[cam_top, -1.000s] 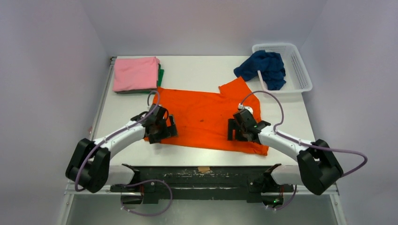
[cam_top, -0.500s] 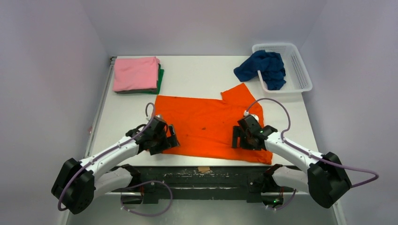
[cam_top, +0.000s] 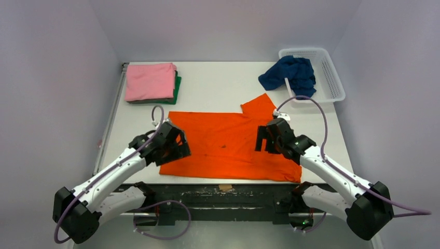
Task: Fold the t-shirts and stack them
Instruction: Fold the flattened tshirt in 1/3 of the way, then grab the side of the flattened tshirt furthest away from the robot with both arms
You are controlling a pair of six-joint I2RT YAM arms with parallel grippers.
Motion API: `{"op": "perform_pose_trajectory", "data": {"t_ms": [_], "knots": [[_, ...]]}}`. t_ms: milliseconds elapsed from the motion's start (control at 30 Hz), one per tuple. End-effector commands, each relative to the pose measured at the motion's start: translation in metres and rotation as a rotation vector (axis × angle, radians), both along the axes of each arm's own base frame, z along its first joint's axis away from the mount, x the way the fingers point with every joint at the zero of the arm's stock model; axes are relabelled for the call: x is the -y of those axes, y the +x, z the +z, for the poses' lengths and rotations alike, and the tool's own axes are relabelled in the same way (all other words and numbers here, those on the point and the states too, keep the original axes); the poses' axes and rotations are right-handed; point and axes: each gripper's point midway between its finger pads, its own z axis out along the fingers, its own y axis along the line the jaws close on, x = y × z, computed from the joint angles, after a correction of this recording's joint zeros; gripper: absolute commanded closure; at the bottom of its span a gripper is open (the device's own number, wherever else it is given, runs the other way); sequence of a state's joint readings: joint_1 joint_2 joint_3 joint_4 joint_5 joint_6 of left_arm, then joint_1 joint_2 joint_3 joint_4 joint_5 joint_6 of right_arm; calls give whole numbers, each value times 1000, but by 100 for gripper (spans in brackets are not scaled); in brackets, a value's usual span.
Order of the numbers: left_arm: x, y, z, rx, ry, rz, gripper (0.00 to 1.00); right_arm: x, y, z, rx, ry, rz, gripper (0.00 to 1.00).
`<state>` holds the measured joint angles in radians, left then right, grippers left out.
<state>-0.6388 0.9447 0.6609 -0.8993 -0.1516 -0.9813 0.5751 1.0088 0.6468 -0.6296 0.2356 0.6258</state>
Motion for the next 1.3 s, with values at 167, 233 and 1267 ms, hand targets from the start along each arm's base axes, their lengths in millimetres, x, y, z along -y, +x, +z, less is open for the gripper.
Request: {"op": "perform_pose_trajectory", "data": {"t_ms": [167, 233, 1267], "knots": [[-39, 161, 77, 287, 141, 118, 0, 3, 148, 66, 221, 65, -220, 1], [-42, 191, 78, 267, 135, 114, 0, 8, 180, 66, 248, 43, -232, 1], [-58, 294, -21, -37, 119, 153, 40, 17, 322, 5, 167, -16, -216, 4]]}}
